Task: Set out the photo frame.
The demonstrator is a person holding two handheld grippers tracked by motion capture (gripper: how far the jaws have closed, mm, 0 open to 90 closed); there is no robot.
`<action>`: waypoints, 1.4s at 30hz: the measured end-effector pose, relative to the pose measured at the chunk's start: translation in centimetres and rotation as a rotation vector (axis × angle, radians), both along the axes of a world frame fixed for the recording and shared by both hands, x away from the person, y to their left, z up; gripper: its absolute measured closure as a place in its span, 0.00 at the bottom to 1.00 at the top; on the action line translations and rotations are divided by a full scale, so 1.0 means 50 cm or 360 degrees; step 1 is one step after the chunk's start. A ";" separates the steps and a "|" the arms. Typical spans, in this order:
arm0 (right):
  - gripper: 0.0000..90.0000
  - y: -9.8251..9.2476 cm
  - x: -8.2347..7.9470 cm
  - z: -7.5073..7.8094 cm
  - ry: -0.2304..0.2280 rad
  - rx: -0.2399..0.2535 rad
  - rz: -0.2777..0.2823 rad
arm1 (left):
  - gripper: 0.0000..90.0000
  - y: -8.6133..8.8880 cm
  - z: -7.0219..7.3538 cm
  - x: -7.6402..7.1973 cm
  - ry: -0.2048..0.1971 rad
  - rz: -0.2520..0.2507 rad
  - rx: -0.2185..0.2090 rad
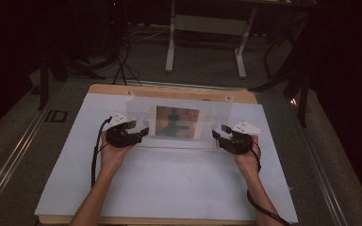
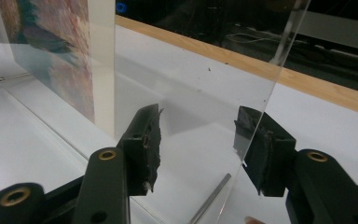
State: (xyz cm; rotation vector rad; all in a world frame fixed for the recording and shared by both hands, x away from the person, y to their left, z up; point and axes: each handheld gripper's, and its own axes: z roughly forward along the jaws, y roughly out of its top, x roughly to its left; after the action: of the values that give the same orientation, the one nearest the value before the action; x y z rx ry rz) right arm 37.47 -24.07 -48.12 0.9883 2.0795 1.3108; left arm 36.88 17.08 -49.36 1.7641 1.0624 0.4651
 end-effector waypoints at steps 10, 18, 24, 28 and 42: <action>0.55 -0.005 -0.002 -0.015 0.0023 0.0003 -0.0001 | 0.38 -0.003 -0.004 -0.004 0.0002 -0.0014 0.0027; 0.56 -0.004 -0.009 -0.012 0.0014 -0.0007 0.0011 | 0.38 0.001 -0.003 -0.003 0.0012 -0.0028 0.0016; 0.56 -0.006 -0.007 -0.013 0.0021 0.0000 0.0021 | 0.38 -0.001 -0.003 -0.005 0.0013 -0.0023 0.0025; 0.56 -0.006 -0.005 -0.013 0.0026 -0.0003 0.0026 | 0.39 0.004 -0.005 -0.004 0.0018 -0.0042 0.0010; 0.53 -0.011 0.001 -0.010 0.0022 0.0002 0.0059 | 0.36 0.011 -0.010 -0.003 0.0037 -0.0061 -0.0015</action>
State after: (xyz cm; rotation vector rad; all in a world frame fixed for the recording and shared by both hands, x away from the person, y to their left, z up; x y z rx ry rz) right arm 37.54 -24.62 -48.64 0.9665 2.1169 1.3274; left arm 36.71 17.61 -49.85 1.7823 1.0433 0.4160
